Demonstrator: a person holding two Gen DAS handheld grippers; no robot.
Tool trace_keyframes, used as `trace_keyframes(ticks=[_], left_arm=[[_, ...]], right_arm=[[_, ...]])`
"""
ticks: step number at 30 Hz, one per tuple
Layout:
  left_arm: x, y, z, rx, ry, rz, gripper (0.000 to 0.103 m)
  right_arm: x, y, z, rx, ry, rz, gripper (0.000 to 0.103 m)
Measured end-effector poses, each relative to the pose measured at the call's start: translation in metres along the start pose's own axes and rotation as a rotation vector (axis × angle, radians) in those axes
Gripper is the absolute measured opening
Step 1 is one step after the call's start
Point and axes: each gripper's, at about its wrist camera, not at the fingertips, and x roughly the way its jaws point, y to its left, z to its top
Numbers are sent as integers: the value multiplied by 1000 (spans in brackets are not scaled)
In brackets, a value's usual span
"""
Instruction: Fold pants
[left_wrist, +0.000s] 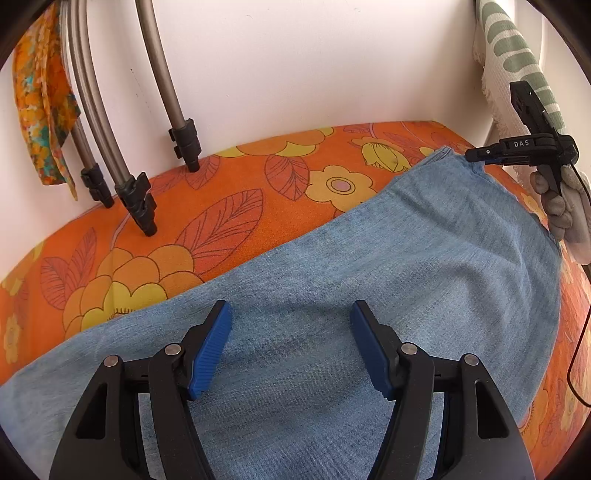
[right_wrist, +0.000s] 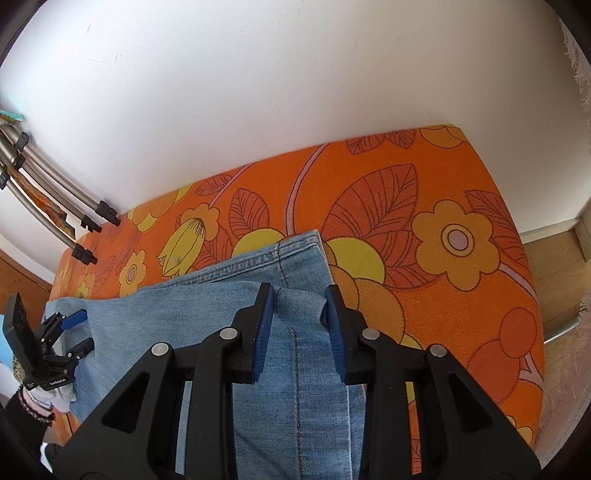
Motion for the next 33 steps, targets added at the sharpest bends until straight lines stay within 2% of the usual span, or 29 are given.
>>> trace_keyframes(ticks=[4, 9, 11, 16, 19, 22, 23, 24, 27, 29, 31, 33], left_arm=[[0, 0, 0, 0, 0, 0, 67], [-1, 3, -1, -12, -9, -5, 66], [-4, 2, -1, -11, -25, 18, 66], [-19, -10, 0, 39, -96, 78, 66], [-18, -18, 1, 81, -94, 92, 66], [-6, -20, 1, 93, -51, 96, 67], [-5, -19, 1, 92, -44, 92, 66], [-4, -17, 1, 85, -44, 85, 67], [-2, -11, 1, 60, -34, 67, 67], [-6, -10, 1, 55, -40, 71, 66], [-16, -14, -1, 64, -55, 70, 66], [-30, -18, -4, 89, -65, 61, 66]], right_arm=[[-10, 15, -10, -87, -35, -64, 14], [-45, 31, -4, -137, -139, -103, 9], [-50, 34, 6, -151, -156, -128, 9], [-17, 36, 23, -191, -129, -224, 8], [16, 39, 25, -220, -69, -280, 8], [27, 36, 28, -224, -57, -318, 21], [24, 33, 30, -211, -51, -326, 32], [18, 30, 31, -192, -53, -332, 39], [-20, 23, 26, -169, -107, -323, 41], [-53, 12, 13, -108, -132, -286, 41], [-87, 3, -11, -43, -147, -246, 41], [-112, 1, -43, -31, -133, -252, 41]])
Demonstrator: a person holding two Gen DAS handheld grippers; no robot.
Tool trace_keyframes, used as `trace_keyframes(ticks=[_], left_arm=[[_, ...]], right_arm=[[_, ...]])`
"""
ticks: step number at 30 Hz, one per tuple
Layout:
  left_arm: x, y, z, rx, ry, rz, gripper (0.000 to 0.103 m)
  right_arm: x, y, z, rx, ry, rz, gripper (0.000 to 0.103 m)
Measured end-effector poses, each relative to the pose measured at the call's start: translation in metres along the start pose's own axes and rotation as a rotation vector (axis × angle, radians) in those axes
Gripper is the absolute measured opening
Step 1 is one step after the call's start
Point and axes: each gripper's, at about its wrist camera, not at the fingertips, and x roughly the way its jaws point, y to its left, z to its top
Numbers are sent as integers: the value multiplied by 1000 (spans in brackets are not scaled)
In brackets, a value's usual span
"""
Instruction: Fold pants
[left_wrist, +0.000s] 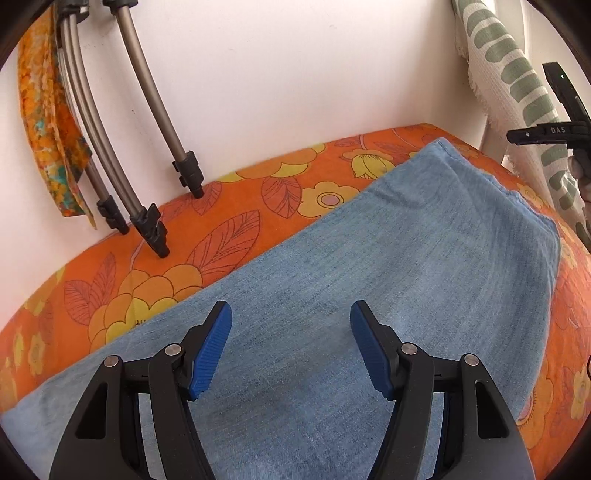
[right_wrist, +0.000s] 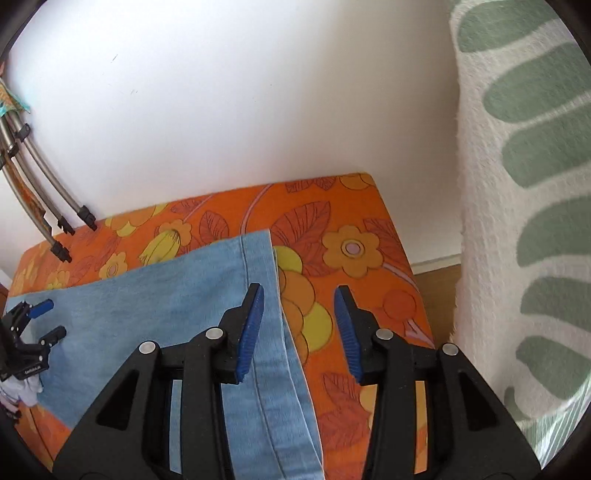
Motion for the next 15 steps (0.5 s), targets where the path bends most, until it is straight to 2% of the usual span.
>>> trace_keyframes(ticks=[2, 7, 12, 15], left_arm=[[-19, -7, -3, 37, -7, -11, 66], [-70, -26, -23, 112, 10, -70, 66], [-99, -54, -52, 189, 65, -133, 66], [-103, -73, -61, 223, 70, -161, 67]], right_arm=[[-21, -5, -33, 25, 28, -17, 41], [-47, 1, -101, 111, 110, 124, 41], [-48, 33, -126, 126, 147, 279, 41], [-33, 61, -132, 115, 175, 314, 41]])
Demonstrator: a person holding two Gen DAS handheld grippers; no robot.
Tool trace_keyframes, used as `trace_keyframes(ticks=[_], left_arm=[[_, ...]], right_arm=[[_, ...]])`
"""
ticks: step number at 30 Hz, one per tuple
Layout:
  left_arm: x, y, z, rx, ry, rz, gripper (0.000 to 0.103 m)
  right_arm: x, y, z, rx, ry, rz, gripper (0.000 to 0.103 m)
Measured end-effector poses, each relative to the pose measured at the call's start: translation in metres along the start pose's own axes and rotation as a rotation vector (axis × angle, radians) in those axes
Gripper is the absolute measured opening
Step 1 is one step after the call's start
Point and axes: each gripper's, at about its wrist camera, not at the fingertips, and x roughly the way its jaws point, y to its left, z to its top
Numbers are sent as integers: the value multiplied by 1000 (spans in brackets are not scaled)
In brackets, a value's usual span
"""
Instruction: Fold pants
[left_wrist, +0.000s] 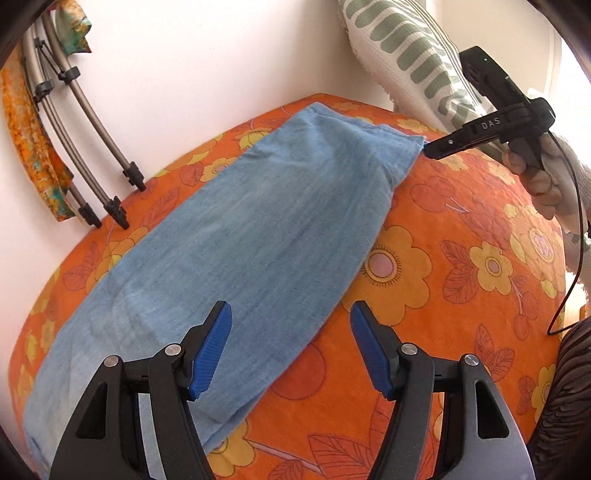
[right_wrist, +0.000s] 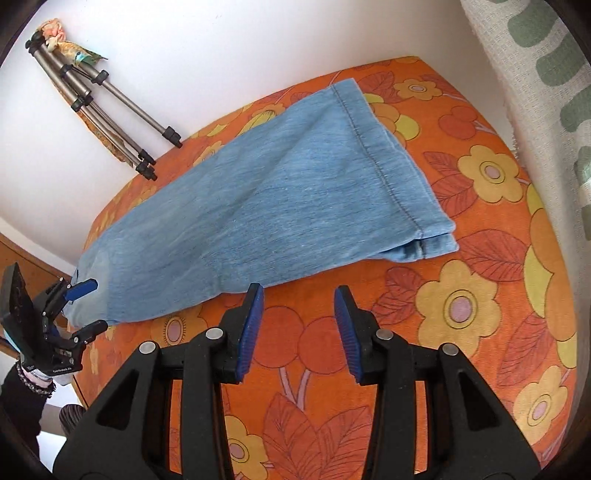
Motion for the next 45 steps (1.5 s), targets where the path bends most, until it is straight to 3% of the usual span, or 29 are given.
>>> trace_keyframes(ticks=[6, 7, 9, 11, 14, 16, 18, 21, 29, 31, 33, 35, 40, 45], left_arm=[[32, -23, 6, 9, 31, -25, 66], [37, -25, 7, 9, 33, -25, 66], [44, -27, 9, 3, 37, -32, 66], [48, -29, 12, 1, 37, -26, 66], [57, -30, 14, 17, 56, 39, 66], [61, -26, 15, 7, 69, 55, 58], [61, -20, 18, -22, 66, 61, 31], [57, -10, 22, -40, 50, 70, 10], [50, 0, 31, -28, 34, 80, 10], [53, -5, 29, -7, 40, 76, 10], [55, -10, 27, 8, 43, 69, 10], [57, -14, 25, 19, 40, 65, 10], [60, -13, 24, 12, 39, 51, 10], [54, -13, 24, 14, 36, 47, 10]], right_arm=[[39, 10, 5, 104, 39, 63, 40], [42, 11, 7, 123, 40, 75, 36], [43, 11, 9, 156, 32, 102, 16], [37, 13, 13, 169, 4, 117, 9], [29, 15, 21, 178, -31, 133, 7], [24, 18, 26, 173, -45, 140, 7], [23, 21, 33, 167, -59, 146, 7], [19, 28, 39, 136, -78, 150, 7], [22, 27, 32, 57, -57, 70, 7], [22, 18, 26, 77, -40, 59, 14], [17, 4, 14, 133, -40, 61, 35], [9, -11, 3, 179, -54, 62, 42], [8, -43, -15, 330, -26, 108, 50], [18, -45, -16, 407, -40, 167, 52]])
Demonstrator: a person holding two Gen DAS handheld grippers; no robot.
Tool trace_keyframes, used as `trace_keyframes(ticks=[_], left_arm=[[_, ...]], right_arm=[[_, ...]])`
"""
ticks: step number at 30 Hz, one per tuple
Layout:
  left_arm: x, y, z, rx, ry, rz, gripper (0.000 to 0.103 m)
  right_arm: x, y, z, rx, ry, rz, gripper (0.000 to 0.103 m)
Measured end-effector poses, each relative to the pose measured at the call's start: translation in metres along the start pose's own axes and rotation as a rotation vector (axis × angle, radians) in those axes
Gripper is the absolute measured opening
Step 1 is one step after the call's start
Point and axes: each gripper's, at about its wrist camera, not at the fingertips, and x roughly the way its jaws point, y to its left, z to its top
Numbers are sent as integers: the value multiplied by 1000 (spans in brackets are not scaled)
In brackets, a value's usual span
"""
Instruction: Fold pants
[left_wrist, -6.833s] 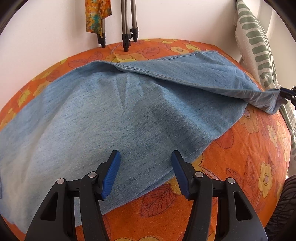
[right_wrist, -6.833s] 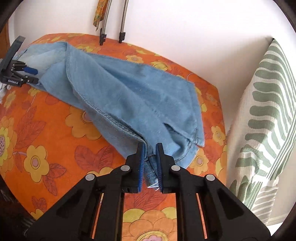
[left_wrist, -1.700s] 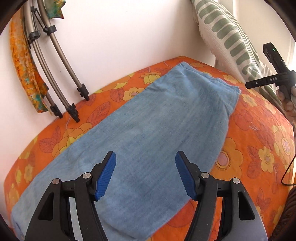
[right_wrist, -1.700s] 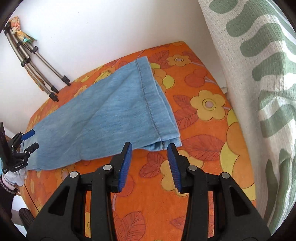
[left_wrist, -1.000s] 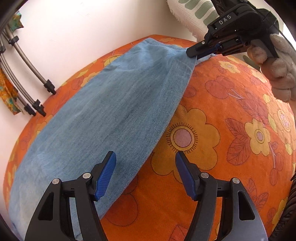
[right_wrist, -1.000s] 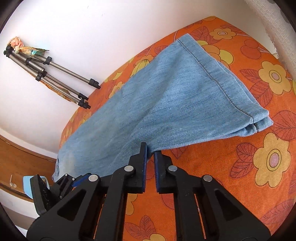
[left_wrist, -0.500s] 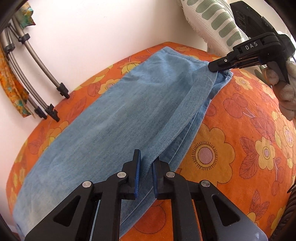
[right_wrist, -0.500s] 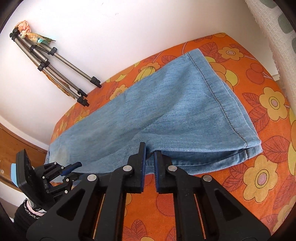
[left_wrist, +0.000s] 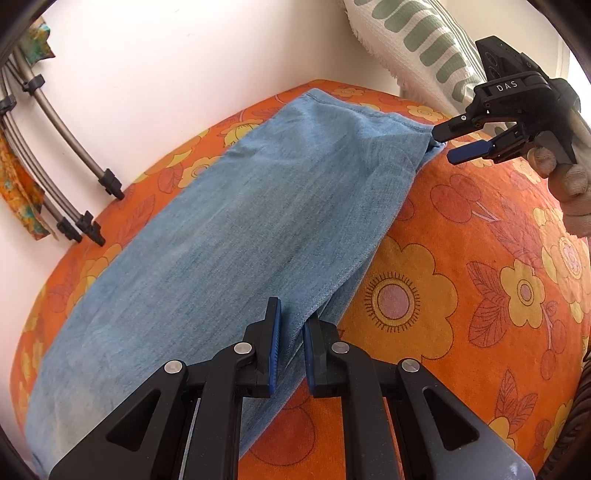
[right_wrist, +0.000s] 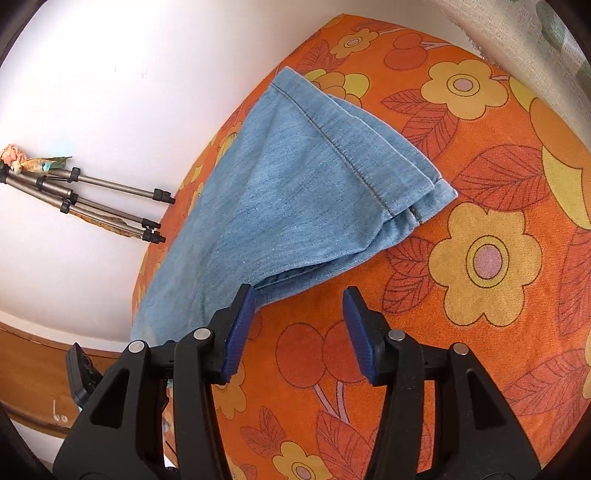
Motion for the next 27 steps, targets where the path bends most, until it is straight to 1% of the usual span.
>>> trace_keyframes(ticks=[2, 4, 6, 7, 8, 11, 15, 16, 17, 18, 19, 20, 21, 23, 26, 27], left_arm=[[-1, 0, 0, 4, 3, 1, 10], [-1, -1, 0, 8, 4, 0, 10], [-1, -1, 0, 9, 4, 0, 10], [-1, -1, -1, 7, 5, -8, 10], [-1, -2, -1, 9, 6, -14, 10], [3, -2, -2, 15, 14, -17, 10], [-1, 2, -5, -2, 21, -41, 10], [-5, 4, -7, -7, 22, -49, 12], [-11, 9, -9, -19, 16, -61, 22], [-20, 17, -12, -47, 4, -74, 42], [-30, 28, -16, -78, -20, -88, 50], [-40, 40, -21, -107, -45, -84, 55], [-48, 52, -28, -127, -55, -62, 55], [-57, 80, -43, -170, -50, 21, 55], [-48, 127, -70, -296, 14, 106, 55], [-42, 138, -79, -320, 36, 132, 52]], right_arm=[[5, 2, 0, 26, -11, 13, 53], [9, 2, 1, 53, -33, 4, 53], [12, -4, 0, 117, -43, -6, 54], [11, -8, -3, 149, -55, 16, 54], [11, -8, -5, 159, -58, 17, 54], [8, -8, -5, 170, -104, -5, 54], [9, -8, 8, 181, -177, -63, 53], [10, -7, 11, 178, -195, -84, 51], [11, -5, 15, 167, -205, -111, 39], [14, -3, 18, 150, -208, -137, 24], [15, -3, 20, 138, -213, -158, 18], [15, -5, 23, 136, -216, -159, 13], [15, -7, 24, 138, -220, -142, 10], [14, -10, 27, 129, -226, -132, 9], [12, -3, 29, 80, -230, -147, 7], [10, 4, 31, 57, -235, -152, 6]])
